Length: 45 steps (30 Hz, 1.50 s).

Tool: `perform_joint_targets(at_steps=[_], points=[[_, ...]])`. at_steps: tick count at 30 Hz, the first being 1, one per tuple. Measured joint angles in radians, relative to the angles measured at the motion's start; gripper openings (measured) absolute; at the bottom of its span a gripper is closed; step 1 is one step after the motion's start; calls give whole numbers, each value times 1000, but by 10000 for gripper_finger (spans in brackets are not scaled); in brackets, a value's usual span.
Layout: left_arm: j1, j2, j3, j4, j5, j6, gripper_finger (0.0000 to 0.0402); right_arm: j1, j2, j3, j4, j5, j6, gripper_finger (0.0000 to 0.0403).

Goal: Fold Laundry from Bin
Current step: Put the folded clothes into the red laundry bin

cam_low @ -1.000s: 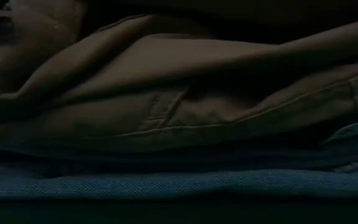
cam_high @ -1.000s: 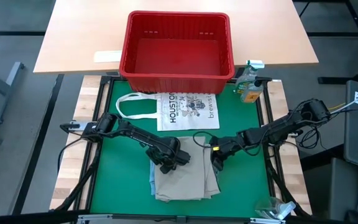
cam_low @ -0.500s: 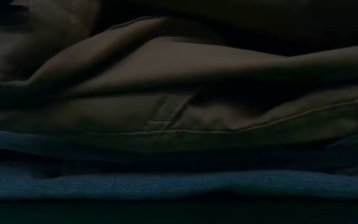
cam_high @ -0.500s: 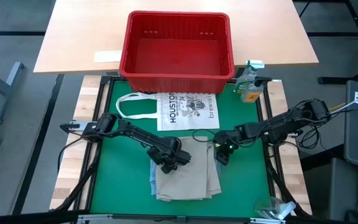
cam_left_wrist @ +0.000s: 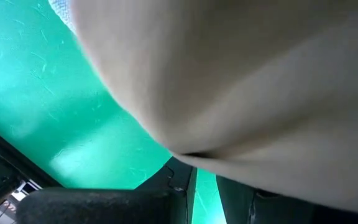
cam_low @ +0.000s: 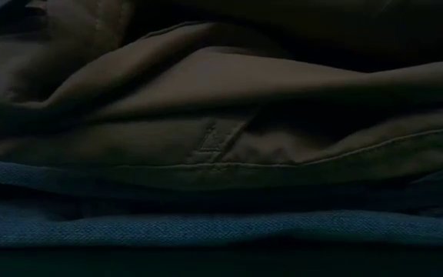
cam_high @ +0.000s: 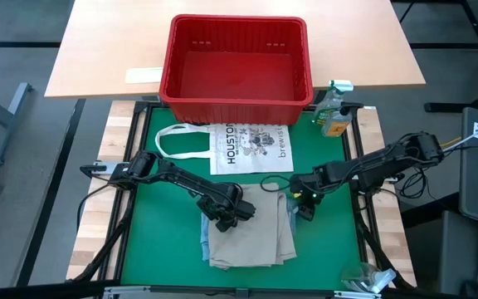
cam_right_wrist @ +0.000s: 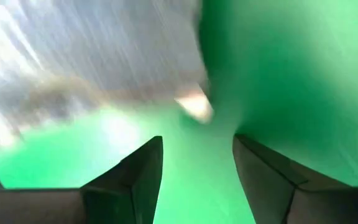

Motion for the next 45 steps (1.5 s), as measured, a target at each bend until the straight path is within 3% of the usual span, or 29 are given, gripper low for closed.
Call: perform_joint_targets(at_steps=[3,7,9,12,20,32,45], points=[[0,0,0,1,0,0,53,1,-15,64,-164,45,-32,198],[-2,0,0,2,-2,0,53,21,-19,118,-352,270,-34,198],[-2,0,0,3,-10,0,53,42,-19,121,-361,373,10,198],[-6,0,0,5,-19,0,53,84,-17,99,-336,438,97,198],[-18,0,-1,22,-29,0,53,227,27,17,-104,487,255,198],[-26,0,-1,26,-35,-28,53,348,101,37,47,633,360,198],[-27,0,-1,26,-35,-31,53,348,128,52,423,483,323,198]])
